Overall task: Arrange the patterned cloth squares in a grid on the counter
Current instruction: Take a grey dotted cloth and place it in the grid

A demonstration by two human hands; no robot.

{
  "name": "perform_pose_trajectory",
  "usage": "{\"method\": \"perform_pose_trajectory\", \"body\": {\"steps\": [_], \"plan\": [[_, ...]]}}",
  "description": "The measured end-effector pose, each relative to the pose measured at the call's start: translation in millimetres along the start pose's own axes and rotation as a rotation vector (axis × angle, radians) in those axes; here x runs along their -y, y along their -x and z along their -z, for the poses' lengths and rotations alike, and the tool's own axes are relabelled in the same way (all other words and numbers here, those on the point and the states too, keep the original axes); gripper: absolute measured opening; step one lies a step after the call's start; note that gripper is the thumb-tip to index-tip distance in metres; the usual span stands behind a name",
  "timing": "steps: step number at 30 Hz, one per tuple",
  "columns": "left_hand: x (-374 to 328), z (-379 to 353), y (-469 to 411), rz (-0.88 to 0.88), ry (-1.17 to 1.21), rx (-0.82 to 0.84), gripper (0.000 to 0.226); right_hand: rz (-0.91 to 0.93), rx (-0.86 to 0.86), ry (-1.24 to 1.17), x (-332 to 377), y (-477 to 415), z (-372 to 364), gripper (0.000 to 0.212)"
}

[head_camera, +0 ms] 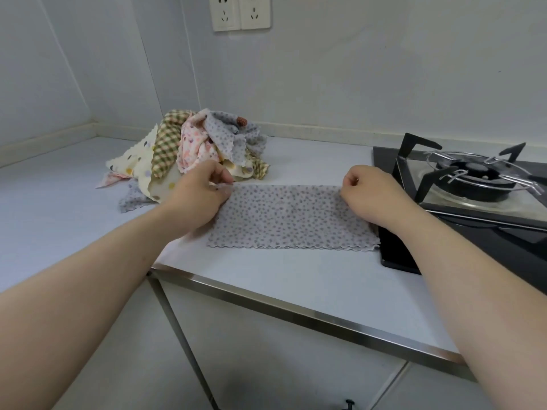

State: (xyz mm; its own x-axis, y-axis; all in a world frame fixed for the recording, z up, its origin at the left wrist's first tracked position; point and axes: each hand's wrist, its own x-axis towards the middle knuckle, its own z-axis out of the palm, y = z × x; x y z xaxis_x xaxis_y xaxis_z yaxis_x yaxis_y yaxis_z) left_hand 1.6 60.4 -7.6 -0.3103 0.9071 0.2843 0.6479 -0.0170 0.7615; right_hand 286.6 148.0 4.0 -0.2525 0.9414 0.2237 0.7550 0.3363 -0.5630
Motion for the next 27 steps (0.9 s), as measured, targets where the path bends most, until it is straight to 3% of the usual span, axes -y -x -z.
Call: {"method": "perform_pose_trajectory", "body": {"steps": [6, 12, 18, 22, 27], "plan": [[-21, 5, 5, 0.082, -0.010, -0.066, 0.034, 0.026, -0.047, -0.252, 1, -1, 2, 0.014], [-36, 7, 6, 0.183, 0.107, -0.130, 0.039, 0.198, 0.095, -0.446, 17, 11, 11, 0.017], [-66, 8, 15, 0.057, 0.167, -0.129, 0.021, 0.274, 0.254, -0.757, 35, 21, 18, 0.027], [-78, 4, 24, -0.058, 0.190, -0.134, 0.019, 0.326, 0.439, -0.764, 36, 25, 17, 0.051], [-87, -5, 33, -0.143, 0.180, -0.116, 0.022, 0.415, 0.327, -0.705, 44, 33, 9, 0.010]]}}
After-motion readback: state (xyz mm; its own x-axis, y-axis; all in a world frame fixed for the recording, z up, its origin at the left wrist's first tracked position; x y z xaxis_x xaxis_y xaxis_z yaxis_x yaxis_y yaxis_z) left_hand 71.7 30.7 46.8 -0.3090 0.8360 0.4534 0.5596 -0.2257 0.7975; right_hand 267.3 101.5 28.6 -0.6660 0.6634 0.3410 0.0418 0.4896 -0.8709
